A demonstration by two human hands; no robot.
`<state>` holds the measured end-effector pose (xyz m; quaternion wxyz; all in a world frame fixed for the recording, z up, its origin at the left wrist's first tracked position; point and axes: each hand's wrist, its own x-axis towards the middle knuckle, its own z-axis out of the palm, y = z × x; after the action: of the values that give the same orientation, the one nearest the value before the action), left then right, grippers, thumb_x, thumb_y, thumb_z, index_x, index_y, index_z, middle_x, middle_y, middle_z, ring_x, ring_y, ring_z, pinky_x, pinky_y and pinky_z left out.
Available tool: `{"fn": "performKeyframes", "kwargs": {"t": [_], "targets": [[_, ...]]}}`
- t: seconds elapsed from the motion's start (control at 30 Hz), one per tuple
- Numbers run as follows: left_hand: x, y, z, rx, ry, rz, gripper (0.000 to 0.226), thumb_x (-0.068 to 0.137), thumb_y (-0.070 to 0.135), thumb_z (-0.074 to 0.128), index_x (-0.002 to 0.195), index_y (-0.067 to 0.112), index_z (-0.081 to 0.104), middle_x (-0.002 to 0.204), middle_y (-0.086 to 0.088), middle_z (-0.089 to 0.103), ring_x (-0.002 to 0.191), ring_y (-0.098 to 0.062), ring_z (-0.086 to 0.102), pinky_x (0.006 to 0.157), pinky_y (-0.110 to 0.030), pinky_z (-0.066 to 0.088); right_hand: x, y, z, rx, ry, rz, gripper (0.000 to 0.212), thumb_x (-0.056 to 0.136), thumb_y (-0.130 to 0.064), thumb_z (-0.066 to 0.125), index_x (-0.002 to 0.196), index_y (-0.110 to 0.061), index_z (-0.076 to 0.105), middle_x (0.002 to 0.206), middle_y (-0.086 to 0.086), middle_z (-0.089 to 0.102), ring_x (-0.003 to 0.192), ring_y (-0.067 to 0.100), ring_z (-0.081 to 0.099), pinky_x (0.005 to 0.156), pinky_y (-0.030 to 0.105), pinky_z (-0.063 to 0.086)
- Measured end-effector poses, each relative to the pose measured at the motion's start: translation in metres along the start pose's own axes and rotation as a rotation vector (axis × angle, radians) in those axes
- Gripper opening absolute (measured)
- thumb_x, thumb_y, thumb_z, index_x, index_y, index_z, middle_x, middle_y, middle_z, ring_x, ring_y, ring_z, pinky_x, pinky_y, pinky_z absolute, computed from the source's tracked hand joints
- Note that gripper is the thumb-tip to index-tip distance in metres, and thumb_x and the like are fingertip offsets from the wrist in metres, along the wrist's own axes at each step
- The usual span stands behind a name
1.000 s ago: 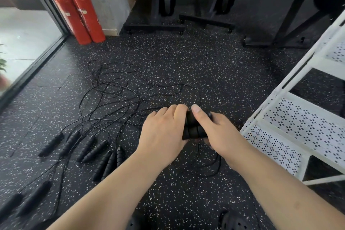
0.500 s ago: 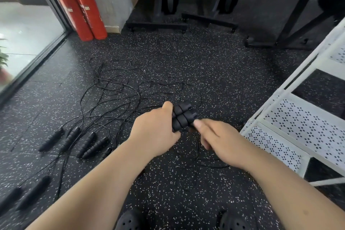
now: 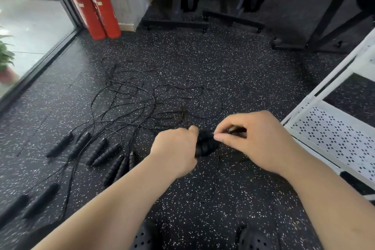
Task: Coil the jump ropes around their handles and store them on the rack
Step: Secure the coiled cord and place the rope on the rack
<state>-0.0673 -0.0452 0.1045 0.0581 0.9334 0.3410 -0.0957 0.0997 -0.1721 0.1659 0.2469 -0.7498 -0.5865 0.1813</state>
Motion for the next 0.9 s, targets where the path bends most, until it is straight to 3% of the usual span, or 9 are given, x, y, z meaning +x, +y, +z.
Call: {"fn": "performKeyframes", "kwargs": {"t": [0.13, 0.27, 0.4, 0.47, 0.57, 0.6, 0.67, 0.8, 0.9], "targets": [[-0.010, 0.014, -0.004, 0.010, 0.012, 0.269, 0.046, 0.089, 0.043, 0.070, 0.125, 0.026, 0.045, 0.110, 0.003, 0.064, 0.098, -0.027, 0.068, 0.079, -0.040, 0.054, 0.008, 0.018, -0.004, 0.225, 0.010, 0.085, 0.006, 0.087, -0.035, 0.087, 0.087, -0.035, 0.081, 0.091, -0.024, 0.078, 0.092, -0.003, 0.073, 0.094, 0.032, 0.057], [-0.014, 0.018, -0.015, -0.016, 0.103, 0.418, 0.049, 0.089, 0.049, 0.068, 0.125, 0.027, 0.043, 0.111, 0.007, 0.062, 0.098, -0.024, 0.066, 0.080, -0.038, 0.051, 0.008, 0.035, 0.000, 0.358, -0.021, 0.158, 0.014, 0.082, -0.041, 0.088, 0.084, -0.029, 0.081, 0.090, -0.013, 0.080, 0.090, 0.003, 0.074, 0.091, 0.033, 0.056], [-0.015, 0.012, -0.022, -0.147, 0.186, 0.447, 0.044, 0.084, 0.048, 0.067, 0.117, 0.028, 0.047, 0.103, 0.011, 0.062, 0.091, -0.021, 0.065, 0.075, -0.037, 0.051, 0.005, 0.039, 0.006, 0.625, -0.035, 0.259, 0.028, 0.080, -0.049, 0.082, 0.086, -0.021, 0.080, 0.083, -0.004, 0.076, 0.077, 0.010, 0.066, 0.077, 0.030, 0.049], [-0.016, 0.011, -0.025, -0.229, 0.225, 0.419, 0.039, 0.081, 0.047, 0.068, 0.108, 0.030, 0.045, 0.094, 0.013, 0.057, 0.086, -0.020, 0.064, 0.070, -0.035, 0.045, 0.004, 0.038, 0.014, 0.816, -0.076, 0.325, 0.033, 0.087, -0.047, 0.079, 0.088, -0.014, 0.077, 0.086, 0.006, 0.071, 0.081, 0.020, 0.060, 0.078, 0.036, 0.046], [-0.015, 0.010, -0.032, -0.341, 0.273, 0.268, 0.040, 0.082, 0.047, 0.069, 0.111, 0.033, 0.046, 0.089, 0.014, 0.056, 0.083, -0.019, 0.062, 0.071, -0.034, 0.046, 0.005, 0.027, 0.034, 0.997, -0.039, 0.444, 0.023, 0.104, -0.022, 0.068, 0.084, -0.018, 0.079, 0.079, 0.008, 0.064, 0.072, 0.019, 0.052, 0.070, 0.036, 0.040], [-0.014, 0.010, -0.033, -0.378, 0.289, 0.201, 0.041, 0.082, 0.046, 0.070, 0.113, 0.034, 0.047, 0.087, 0.014, 0.056, 0.082, -0.018, 0.061, 0.072, -0.034, 0.047, 0.005, 0.024, 0.042, 0.975, 0.000, 0.470, 0.037, 0.108, -0.014, 0.060, 0.077, -0.023, 0.078, 0.072, 0.006, 0.061, 0.065, 0.017, 0.046, 0.065, 0.036, 0.037], [-0.011, 0.007, -0.036, -0.431, 0.320, 0.076, 0.041, 0.083, 0.048, 0.073, 0.110, 0.034, 0.045, 0.082, 0.015, 0.053, 0.080, -0.019, 0.059, 0.071, -0.035, 0.047, 0.003, 0.017, 0.058, 0.859, 0.038, 0.472, 0.050, 0.113, -0.024, 0.051, 0.067, -0.024, 0.071, 0.064, 0.005, 0.055, 0.055, 0.016, 0.040, 0.063, 0.041, 0.035], [0.002, -0.009, -0.033, -0.345, 0.305, -0.127, 0.042, 0.086, 0.049, 0.072, 0.106, 0.032, 0.039, 0.082, 0.013, 0.051, 0.074, -0.023, 0.052, 0.067, -0.035, 0.042, -0.004, 0.002, 0.075, 0.335, 0.018, 0.306, 0.045, 0.113, -0.047, 0.042, 0.083, -0.023, 0.067, 0.060, -0.003, 0.062, 0.048, 0.011, 0.051, 0.056, 0.038, 0.046], [0.008, -0.026, -0.024, -0.186, 0.250, -0.195, 0.045, 0.087, 0.047, 0.072, 0.106, 0.026, 0.037, 0.096, 0.002, 0.062, 0.077, -0.027, 0.054, 0.066, -0.036, 0.043, -0.015, -0.021, 0.074, -0.023, -0.099, 0.177, 0.034, 0.112, -0.049, 0.041, 0.092, -0.027, 0.059, 0.068, -0.003, 0.063, 0.053, 0.008, 0.053, 0.052, 0.030, 0.039]]}}
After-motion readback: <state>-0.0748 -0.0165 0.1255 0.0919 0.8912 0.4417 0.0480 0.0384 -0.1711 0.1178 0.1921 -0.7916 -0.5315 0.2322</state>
